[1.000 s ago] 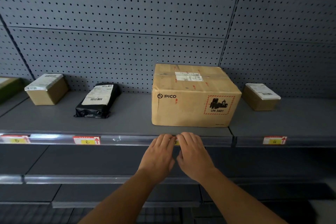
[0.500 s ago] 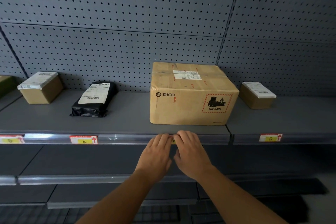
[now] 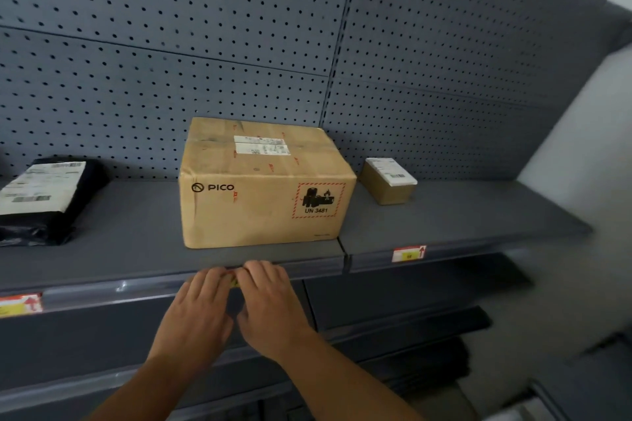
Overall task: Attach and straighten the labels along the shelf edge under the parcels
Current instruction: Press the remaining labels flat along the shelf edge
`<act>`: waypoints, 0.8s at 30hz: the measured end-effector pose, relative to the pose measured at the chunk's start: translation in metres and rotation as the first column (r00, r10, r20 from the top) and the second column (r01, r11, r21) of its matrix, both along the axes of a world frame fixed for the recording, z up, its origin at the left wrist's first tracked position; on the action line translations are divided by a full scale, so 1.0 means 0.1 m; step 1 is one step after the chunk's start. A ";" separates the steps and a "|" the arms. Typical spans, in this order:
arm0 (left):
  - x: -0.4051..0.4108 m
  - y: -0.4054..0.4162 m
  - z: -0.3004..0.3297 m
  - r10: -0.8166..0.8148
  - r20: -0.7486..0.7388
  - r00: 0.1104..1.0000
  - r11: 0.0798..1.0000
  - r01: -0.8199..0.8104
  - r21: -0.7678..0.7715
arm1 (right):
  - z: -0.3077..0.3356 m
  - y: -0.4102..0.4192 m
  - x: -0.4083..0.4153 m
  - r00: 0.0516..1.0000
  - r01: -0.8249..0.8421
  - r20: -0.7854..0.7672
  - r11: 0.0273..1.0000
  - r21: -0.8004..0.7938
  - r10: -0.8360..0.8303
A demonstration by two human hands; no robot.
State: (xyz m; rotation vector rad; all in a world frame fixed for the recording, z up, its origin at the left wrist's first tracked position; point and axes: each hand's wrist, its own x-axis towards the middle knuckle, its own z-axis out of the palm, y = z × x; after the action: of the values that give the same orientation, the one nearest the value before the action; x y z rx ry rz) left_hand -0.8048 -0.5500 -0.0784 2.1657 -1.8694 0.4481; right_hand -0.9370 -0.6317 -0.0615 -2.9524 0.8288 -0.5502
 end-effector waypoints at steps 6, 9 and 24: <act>-0.14 0.04 0.04 0.042 -0.005 0.999 0.997 -0.043 -0.060 | -0.09 -0.15 -0.18 0.987 -0.157 0.043 0.987 0.026 0.156; -0.44 -0.14 0.04 -0.055 -0.006 0.998 0.996 0.055 -0.075 | -0.13 -0.43 -0.69 0.973 -0.215 0.070 0.975 -0.060 0.219; -2.54 -1.98 0.32 -0.114 0.021 0.993 0.983 0.110 0.149 | -0.03 -1.98 -2.99 0.951 0.308 -0.016 0.948 -0.078 -0.310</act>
State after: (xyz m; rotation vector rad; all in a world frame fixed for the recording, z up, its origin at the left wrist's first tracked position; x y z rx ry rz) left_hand -1.0585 -0.7484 -0.0460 2.1403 -2.0890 0.3300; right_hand -1.2355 -0.8293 -0.0643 -2.9169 1.3155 -0.5622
